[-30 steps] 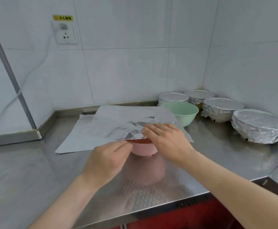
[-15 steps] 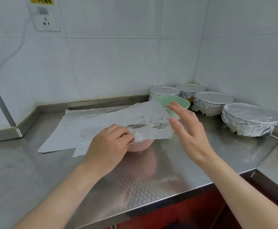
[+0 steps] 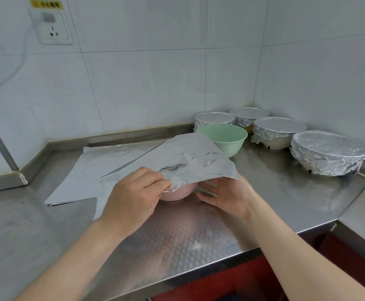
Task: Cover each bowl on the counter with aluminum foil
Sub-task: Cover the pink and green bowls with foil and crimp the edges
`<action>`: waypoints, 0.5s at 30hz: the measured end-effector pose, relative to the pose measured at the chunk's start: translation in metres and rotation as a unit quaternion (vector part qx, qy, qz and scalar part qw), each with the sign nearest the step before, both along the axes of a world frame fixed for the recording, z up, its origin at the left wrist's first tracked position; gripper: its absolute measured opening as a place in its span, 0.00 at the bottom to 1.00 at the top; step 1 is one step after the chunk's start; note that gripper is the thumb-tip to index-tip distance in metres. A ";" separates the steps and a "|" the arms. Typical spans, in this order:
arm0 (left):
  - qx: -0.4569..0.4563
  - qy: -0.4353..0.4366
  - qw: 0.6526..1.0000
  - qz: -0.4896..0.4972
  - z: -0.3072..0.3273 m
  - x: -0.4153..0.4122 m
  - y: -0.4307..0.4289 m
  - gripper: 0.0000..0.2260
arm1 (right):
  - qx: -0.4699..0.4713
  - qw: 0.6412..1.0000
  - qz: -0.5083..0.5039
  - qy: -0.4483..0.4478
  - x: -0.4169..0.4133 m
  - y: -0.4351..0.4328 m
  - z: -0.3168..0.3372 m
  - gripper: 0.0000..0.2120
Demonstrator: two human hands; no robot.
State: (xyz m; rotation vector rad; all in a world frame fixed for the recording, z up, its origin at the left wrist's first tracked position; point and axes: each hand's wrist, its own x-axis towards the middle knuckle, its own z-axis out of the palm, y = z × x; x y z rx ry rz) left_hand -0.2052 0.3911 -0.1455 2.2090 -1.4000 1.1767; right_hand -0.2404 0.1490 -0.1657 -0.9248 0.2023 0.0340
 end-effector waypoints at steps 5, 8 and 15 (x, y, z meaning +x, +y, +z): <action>-0.002 -0.024 1.000 -0.009 0.004 -0.001 0.009 0.08 | -0.011 1.000 -0.003 -0.003 0.002 0.006 0.001 0.13; 0.007 -0.031 0.999 -0.009 0.006 -0.002 0.015 0.08 | -0.032 0.999 0.001 0.001 0.004 0.006 0.000 0.12; 0.031 -0.028 0.999 -0.009 0.006 -0.007 0.024 0.08 | -0.062 0.997 0.028 0.038 -0.005 -0.019 0.017 0.35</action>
